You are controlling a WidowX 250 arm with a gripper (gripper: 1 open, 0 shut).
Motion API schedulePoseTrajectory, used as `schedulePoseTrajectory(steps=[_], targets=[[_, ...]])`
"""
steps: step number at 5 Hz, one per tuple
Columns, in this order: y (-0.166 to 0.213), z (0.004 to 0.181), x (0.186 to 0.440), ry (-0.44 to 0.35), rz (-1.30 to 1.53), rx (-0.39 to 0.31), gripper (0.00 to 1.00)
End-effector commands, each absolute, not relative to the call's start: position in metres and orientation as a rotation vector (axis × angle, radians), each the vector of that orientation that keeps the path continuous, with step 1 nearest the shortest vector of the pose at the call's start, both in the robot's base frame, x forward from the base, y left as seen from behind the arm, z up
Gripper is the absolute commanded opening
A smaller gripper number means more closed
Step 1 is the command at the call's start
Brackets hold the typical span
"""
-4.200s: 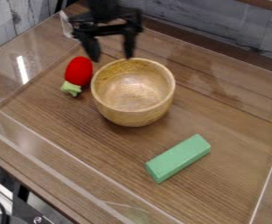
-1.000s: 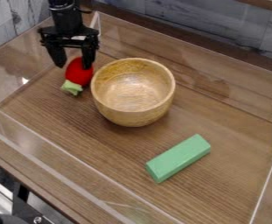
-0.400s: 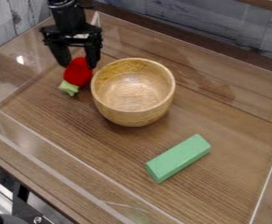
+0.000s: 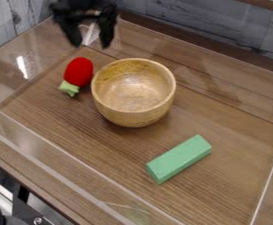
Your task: Move the red fruit to the left side of the table
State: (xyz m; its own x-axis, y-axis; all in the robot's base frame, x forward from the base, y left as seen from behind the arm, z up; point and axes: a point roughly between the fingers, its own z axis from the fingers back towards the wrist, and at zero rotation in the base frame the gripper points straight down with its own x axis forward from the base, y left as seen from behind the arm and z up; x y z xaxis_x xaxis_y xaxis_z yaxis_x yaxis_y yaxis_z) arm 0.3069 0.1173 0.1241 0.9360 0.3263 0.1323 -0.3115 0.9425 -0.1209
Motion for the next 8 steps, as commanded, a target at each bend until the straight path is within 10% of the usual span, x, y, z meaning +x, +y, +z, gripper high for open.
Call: schedulePoseTrajectory(steps=[1, 5, 6, 7, 8], targets=[[0.101, 0.158, 0.312, -0.229, 0.305, -0.094, 1.0], [0.017, 0.126, 0.337, -0.172, 0.248, -0.075, 1.0], [-0.009, 0.125, 0.339, -0.159, 0.246, -0.073, 0.0], [-0.018, 0.124, 0.343, -0.147, 0.192, -0.069, 1.0], [-0.021, 0.129, 0.344, -0.139, 0.16, -0.075, 1.0]])
